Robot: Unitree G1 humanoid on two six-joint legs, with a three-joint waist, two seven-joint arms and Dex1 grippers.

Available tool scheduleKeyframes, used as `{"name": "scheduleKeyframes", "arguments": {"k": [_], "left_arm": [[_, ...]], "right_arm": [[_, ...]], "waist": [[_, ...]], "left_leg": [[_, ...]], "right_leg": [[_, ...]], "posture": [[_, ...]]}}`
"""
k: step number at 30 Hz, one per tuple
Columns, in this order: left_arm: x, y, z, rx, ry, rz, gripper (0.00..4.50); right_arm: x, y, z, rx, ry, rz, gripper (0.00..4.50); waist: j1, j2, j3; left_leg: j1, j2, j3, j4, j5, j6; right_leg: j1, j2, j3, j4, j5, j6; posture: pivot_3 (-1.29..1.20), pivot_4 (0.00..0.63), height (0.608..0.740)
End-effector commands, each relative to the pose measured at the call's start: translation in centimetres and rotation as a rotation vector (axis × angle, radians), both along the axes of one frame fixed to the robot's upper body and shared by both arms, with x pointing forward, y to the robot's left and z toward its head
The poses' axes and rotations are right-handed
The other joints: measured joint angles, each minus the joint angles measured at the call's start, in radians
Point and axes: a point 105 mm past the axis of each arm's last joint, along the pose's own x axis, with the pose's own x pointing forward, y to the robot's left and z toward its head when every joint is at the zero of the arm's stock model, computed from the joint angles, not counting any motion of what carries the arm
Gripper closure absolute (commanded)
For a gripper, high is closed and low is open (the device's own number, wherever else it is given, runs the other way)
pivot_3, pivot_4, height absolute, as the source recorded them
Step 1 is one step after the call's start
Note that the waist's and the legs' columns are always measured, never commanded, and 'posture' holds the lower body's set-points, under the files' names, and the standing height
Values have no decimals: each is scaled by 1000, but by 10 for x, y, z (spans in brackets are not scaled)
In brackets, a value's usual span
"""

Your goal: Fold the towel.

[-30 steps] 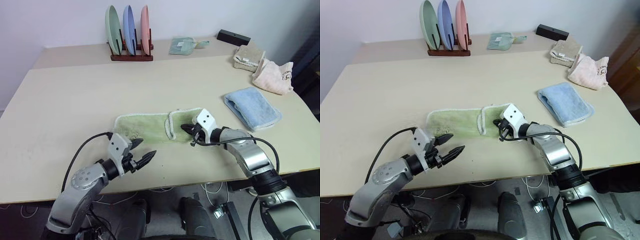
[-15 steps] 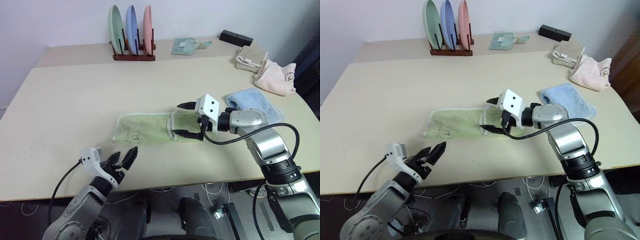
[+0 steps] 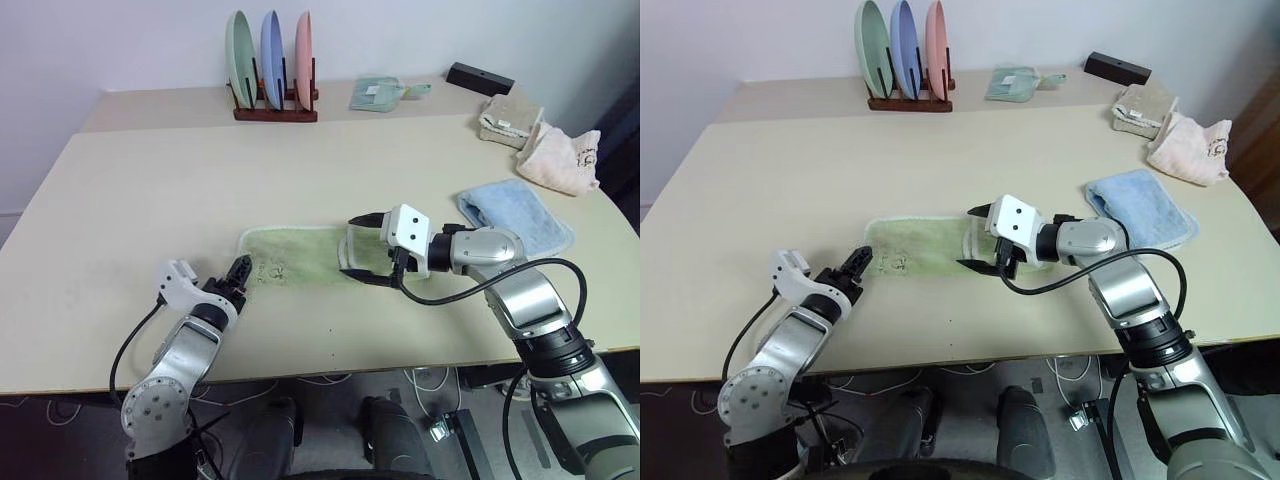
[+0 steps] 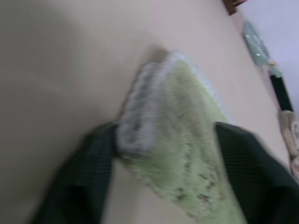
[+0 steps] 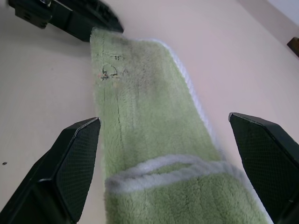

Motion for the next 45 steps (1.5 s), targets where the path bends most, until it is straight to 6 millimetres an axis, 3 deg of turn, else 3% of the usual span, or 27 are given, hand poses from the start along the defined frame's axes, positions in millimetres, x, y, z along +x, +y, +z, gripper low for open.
{"name": "scheduleKeyframes", "arguments": {"k": [1, 3, 7, 12, 15, 18, 22, 25, 29, 36, 40, 43, 45], "left_arm": [[6, -10, 2, -20, -8, -39, 3317], [10, -4, 8, -12, -37, -22, 4399], [9, 30, 49, 4, -247, 74, 4463], [-10, 82, 71, 199, -336, 139, 4463], [-15, 95, 82, 290, -376, 106, 4463], [-12, 75, 104, 391, -469, -43, 4463], [-11, 19, 120, 509, -593, -343, 4463], [-18, -30, 106, 660, -622, -637, 4463], [-19, -66, 78, 756, -610, -848, 4463], [-1, -86, 44, 805, -548, -901, 4463], [4, -87, 40, 776, -529, -871, 4463], [3, -87, 48, 711, -547, -843, 3530], [0, -87, 53, 694, -562, -837, 2549]], "right_arm": [[-7, 6, 15, 24, -70, 23, 0], [-9, 7, 14, 14, -76, 27, 0], [-11, 9, 18, 15, -86, 27, 0], [-10, 5, 18, -3, -89, 15, 0], [-7, 5, 16, -24, -94, 11, 0], [-3, 6, 14, -26, -98, 4, 0], [0, 8, 11, -29, -101, 0, 0], [1, 7, 8, -31, -102, -10, 0], [2, 5, 6, -28, -100, -30, 0], [2, -1, 1, -33, -96, -62, 0], [1, -4, 0, -35, -95, -75, 0], [2, -6, -2, -42, -97, -82, 0], [2, -6, -2, -44, -98, -82, 0]], "waist": [[-1, 0, 0], [-4, -1, 0], [-10, -1, 1], [-10, -1, 1], [-5, -1, 1], [-2, -3, 1], [-6, -3, 1], [-10, -2, 2], [-17, -2, 2], [-14, -2, 2], [-13, -2, 2], [-12, -2, 2], [-12, -2, 2]], "left_leg": [[0, 0, 0, 0, 0, 0], [0, 0, 0, 0, 0, 0], [0, 1, 0, -1, 0, 0], [0, 2, 1, -2, 0, 0], [0, 1, 1, -2, 0, 0], [-1, 1, 0, -1, 0, 0], [-1, 1, 0, -1, 0, 0], [0, 1, 1, -2, 0, 0], [0, 1, 2, -4, 0, 0], [0, 2, 1, -3, 0, 0], [-1, 1, 1, -3, 0, 0], [-1, 1, 0, -3, 0, 0], [-1, 1, 0, -3, 0, 0]], "right_leg": [[0, 0, 0, 0, 0, 0], [0, 0, 0, 0, 0, 0], [-2, 0, 0, 0, 0, 0], [-2, 1, 0, 0, 0, 0], [-2, 1, 1, 0, 0, -1], [-1, 1, 0, -1, 0, -1], [-1, 1, -1, -1, 0, -1], [-2, 1, 0, -1, 0, -1], [-3, 1, 1, 0, 0, -1], [-3, 1, 1, -1, 0, 0], [-3, 1, 1, -1, 1, 1], [-3, 1, 1, -1, 1, 2], [-3, 1, 0, 0, 1, 3]], "posture": [[0, 150, 740], [0, 150, 740], [0, 150, 740], [0, 150, 740], [0, 150, 740], [0, 150, 740], [0, 150, 740], [0, 150, 740], [0, 150, 740], [0, 150, 740], [0, 150, 740], [0, 150, 740], [0, 150, 740]]}}
